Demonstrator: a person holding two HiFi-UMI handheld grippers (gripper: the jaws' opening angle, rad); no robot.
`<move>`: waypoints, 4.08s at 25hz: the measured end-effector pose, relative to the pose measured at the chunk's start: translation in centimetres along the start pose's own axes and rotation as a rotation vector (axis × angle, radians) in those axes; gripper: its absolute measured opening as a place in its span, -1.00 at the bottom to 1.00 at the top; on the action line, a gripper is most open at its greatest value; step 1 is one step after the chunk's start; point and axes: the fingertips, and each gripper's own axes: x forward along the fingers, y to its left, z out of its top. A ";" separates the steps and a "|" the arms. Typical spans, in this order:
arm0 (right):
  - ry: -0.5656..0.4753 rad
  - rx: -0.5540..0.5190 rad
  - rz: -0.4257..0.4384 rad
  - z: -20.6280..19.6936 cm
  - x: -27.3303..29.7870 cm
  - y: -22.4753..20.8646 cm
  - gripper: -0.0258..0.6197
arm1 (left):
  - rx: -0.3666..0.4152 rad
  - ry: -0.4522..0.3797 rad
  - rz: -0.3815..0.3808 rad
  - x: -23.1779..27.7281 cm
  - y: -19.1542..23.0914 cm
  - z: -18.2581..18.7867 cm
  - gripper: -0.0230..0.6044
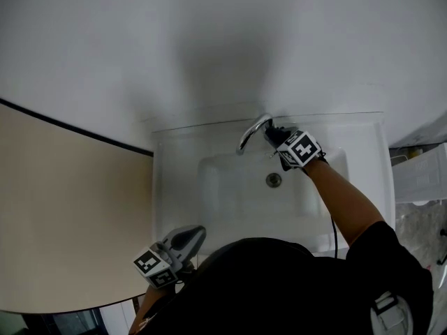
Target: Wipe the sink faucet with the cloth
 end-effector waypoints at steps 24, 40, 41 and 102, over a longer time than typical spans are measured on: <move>-0.170 0.247 0.093 -1.3 -2.2 -1.2 -0.72 | -0.014 -0.013 0.045 -1.7 0.8 -0.3 -0.93; -0.078 0.385 -0.171 -8.7 -3.2 -5.3 -0.71 | -0.030 -0.011 0.079 -2.9 0.7 -1.1 -0.93; 0.002 0.302 -0.146 -9.5 -2.5 -4.0 -0.71 | -0.031 -0.009 0.076 -2.8 0.7 -1.2 -0.93; -0.427 0.960 0.221 -1.9 -0.2 -5.2 -0.75 | -0.109 -0.036 0.020 -0.9 0.4 -1.4 -0.93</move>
